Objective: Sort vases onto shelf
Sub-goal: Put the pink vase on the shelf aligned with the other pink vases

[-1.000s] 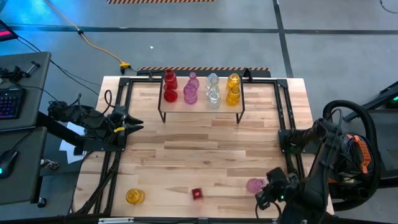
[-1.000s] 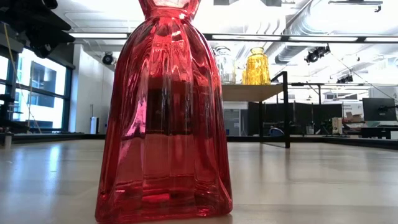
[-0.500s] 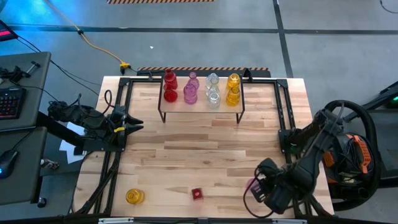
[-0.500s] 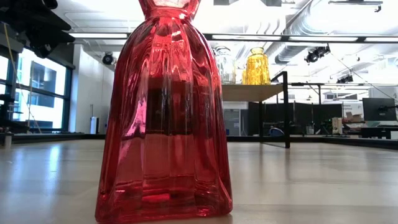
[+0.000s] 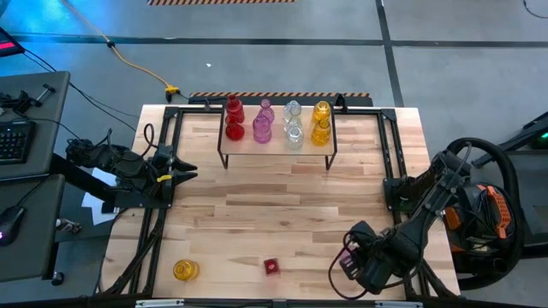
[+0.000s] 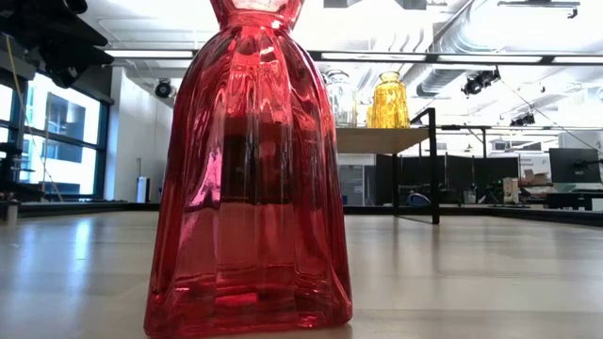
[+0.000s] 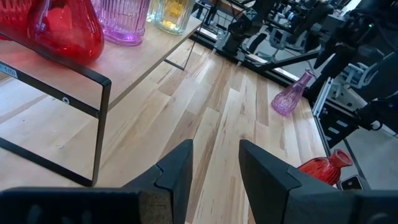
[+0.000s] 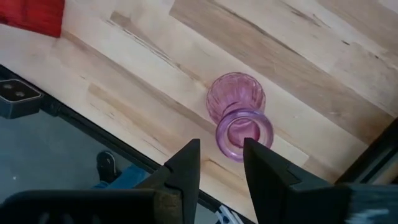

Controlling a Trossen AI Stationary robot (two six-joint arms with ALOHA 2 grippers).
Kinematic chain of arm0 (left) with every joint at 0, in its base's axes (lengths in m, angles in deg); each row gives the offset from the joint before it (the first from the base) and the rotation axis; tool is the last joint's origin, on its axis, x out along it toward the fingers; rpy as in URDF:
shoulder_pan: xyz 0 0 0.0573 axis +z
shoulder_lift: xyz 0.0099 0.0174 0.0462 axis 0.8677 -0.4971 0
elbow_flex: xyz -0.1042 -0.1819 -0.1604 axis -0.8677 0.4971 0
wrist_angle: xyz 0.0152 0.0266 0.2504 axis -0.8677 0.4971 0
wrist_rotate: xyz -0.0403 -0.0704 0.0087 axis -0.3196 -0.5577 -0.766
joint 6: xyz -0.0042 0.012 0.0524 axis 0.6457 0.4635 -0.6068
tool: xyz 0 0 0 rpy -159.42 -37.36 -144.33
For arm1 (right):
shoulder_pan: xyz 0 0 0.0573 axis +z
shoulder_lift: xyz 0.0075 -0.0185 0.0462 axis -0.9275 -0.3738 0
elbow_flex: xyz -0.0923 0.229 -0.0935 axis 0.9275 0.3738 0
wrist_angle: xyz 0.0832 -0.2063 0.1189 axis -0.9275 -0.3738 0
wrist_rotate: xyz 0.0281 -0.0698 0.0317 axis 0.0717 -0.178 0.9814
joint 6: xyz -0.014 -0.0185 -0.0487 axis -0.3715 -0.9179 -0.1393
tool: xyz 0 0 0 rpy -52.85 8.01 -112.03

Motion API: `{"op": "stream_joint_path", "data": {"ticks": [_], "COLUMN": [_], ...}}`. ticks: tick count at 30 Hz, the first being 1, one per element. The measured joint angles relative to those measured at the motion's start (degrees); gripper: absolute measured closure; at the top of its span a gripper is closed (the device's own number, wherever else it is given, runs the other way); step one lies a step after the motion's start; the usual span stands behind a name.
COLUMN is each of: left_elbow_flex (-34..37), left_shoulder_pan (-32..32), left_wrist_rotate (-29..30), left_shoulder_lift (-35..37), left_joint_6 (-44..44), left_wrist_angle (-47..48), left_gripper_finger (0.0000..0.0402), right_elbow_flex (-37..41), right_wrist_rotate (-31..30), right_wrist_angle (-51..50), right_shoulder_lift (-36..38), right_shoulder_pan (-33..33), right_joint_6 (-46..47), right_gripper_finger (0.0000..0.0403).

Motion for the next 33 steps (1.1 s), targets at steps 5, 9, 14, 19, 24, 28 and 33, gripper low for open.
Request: {"op": "stream_joint_path", "data": {"ticks": [5, 9, 14, 19, 24, 28, 33], "left_elbow_flex": [0.0, 0.0, 0.0, 0.0, 0.0, 0.0, 0.0], "left_shoulder_pan": [0.0, 0.0, 0.0, 0.0, 0.0, 0.0, 0.0], "left_wrist_rotate": [0.0, 0.0, 0.0, 0.0, 0.0, 0.0, 0.0], "left_shoulder_lift": [0.0, 0.0, 0.0, 0.0, 0.0, 0.0, 0.0], "left_joint_6": [0.0, 0.0, 0.0, 0.0, 0.0, 0.0, 0.0], "left_wrist_angle": [0.0, 0.0, 0.0, 0.0, 0.0, 0.0, 0.0], "left_gripper_finger": [0.0282, 0.0282, 0.0282, 0.0282, 0.0282, 0.0282, 0.0282], "right_elbow_flex": [0.0, 0.0, -0.1, -0.1, -0.1, -0.1, -0.1], "right_wrist_rotate": [0.0, 0.1, 0.5, 0.5, 0.7, 1.8, 1.9], "right_wrist_angle": [-0.4, -0.3, -0.3, -0.5, -0.9, -0.8, -0.8], "right_shoulder_lift": [0.0, 0.0, -0.3, -1.2, -1.2, -2.3, -3.0], "right_shoulder_pan": [0.0, 0.0, -0.1, -0.6, -0.8, -0.8, -0.8], "right_joint_6": [-0.1, 0.0, -0.1, -1.4, -1.5, -1.4, -1.5], "right_gripper_finger": [0.0299, 0.0299, 0.0299, 0.0299, 0.0299, 0.0299, 0.0299]}}
